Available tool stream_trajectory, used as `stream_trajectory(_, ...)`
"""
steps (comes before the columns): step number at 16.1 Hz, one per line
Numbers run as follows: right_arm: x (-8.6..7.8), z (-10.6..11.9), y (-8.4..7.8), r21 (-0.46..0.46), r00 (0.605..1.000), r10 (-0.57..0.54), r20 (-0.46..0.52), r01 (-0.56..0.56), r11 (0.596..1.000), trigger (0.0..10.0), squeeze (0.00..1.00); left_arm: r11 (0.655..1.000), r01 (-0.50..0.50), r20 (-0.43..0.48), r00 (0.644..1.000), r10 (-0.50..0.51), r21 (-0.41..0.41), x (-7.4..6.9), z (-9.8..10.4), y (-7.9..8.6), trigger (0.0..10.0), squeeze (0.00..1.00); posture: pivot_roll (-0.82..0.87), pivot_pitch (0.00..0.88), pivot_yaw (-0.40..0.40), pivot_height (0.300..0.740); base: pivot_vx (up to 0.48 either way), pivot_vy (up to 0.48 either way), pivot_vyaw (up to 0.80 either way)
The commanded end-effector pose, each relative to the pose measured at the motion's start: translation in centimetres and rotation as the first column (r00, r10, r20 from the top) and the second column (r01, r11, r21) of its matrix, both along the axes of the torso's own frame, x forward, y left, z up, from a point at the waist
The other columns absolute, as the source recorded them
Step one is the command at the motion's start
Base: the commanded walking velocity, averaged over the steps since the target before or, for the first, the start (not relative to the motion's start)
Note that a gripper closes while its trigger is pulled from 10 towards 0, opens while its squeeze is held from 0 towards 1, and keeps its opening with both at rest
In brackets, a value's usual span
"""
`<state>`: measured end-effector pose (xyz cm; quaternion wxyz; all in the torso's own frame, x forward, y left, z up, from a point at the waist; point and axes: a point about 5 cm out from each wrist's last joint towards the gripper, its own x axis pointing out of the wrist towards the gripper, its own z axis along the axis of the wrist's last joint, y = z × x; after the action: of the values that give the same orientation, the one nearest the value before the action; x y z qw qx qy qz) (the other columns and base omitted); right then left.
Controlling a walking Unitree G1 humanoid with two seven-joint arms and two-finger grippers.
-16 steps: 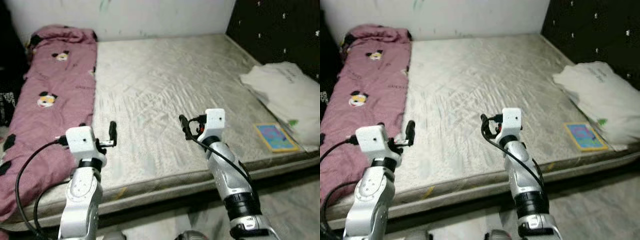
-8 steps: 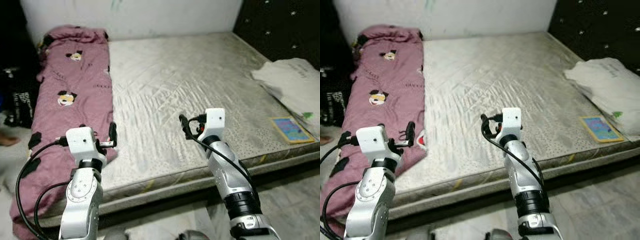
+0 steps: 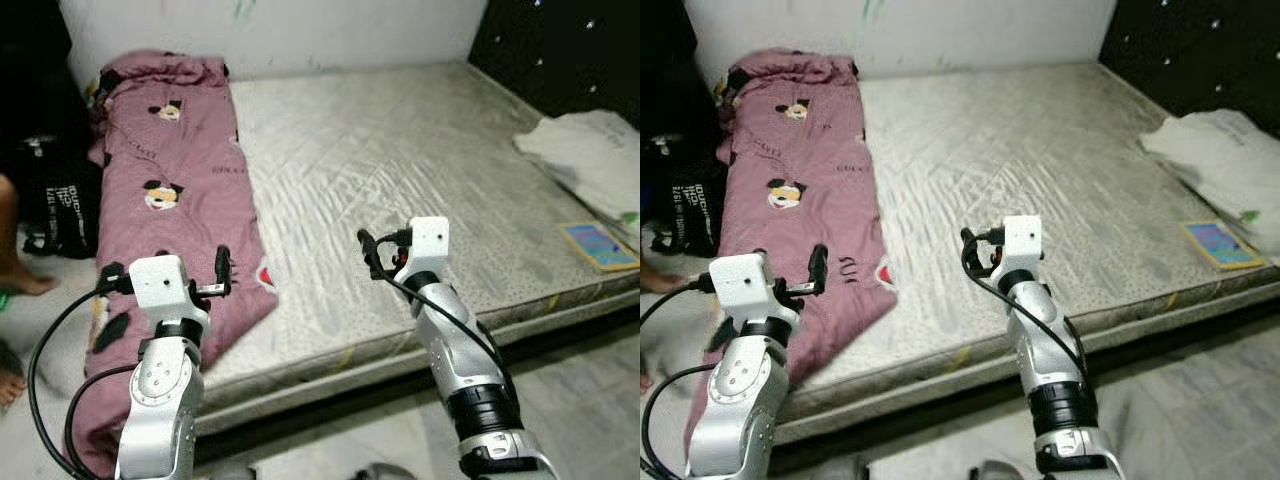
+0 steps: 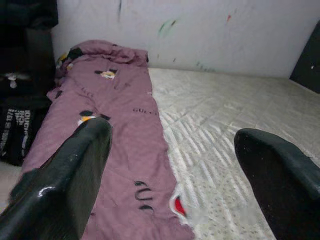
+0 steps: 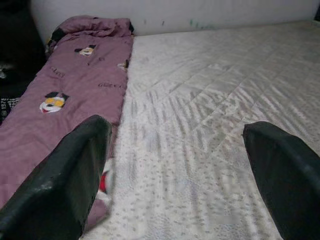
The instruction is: Clean up the room
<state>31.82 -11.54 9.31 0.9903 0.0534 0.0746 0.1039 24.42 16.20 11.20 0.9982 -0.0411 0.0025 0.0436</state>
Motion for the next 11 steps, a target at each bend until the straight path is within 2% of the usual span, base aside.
stream_trajectory(1, 0.3, 0.7, 0.9, 0.005, 1.000, 0.020, 0.018, -0.020, 1.000, 10.0, 0.00, 0.999, -0.028, -0.007, 1.000, 0.028, 0.017, -0.1, 0.0, 0.8, 10.0, 0.00, -0.03, 0.000, -0.033, 0.740, 0.000, 0.480, 0.00)
stream_trajectory(5, 0.6, 0.8, 1.0, 0.002, 1.000, 0.023, 0.018, -0.023, 1.000, 10.0, 0.00, 0.999, -0.029, 0.003, 1.000, 0.029, 0.023, 0.2, 0.2, 0.8, 10.0, 0.00, -0.03, 0.000, -0.032, 0.740, 0.000, 0.480, 0.00)
stream_trajectory(10, 0.8, 0.9, 1.0, 0.000, 1.000, 0.023, 0.021, -0.023, 1.000, 10.0, 0.00, 0.993, -0.094, 0.046, 0.995, 0.091, 0.077, 0.4, 1.1, 1.6, 10.0, 0.00, -0.02, 0.000, -0.036, 0.740, 0.000, 0.000, 0.00)
stream_trajectory(11, 0.8, 0.9, 1.0, -0.001, 0.999, 0.024, 0.021, -0.024, 1.000, 10.0, 0.00, 0.984, -0.128, 0.038, 0.992, 0.124, 0.124, 0.3, 1.1, 1.8, 10.0, 0.00, -0.02, 0.000, -0.037, 0.740, 0.000, 0.000, 0.00)
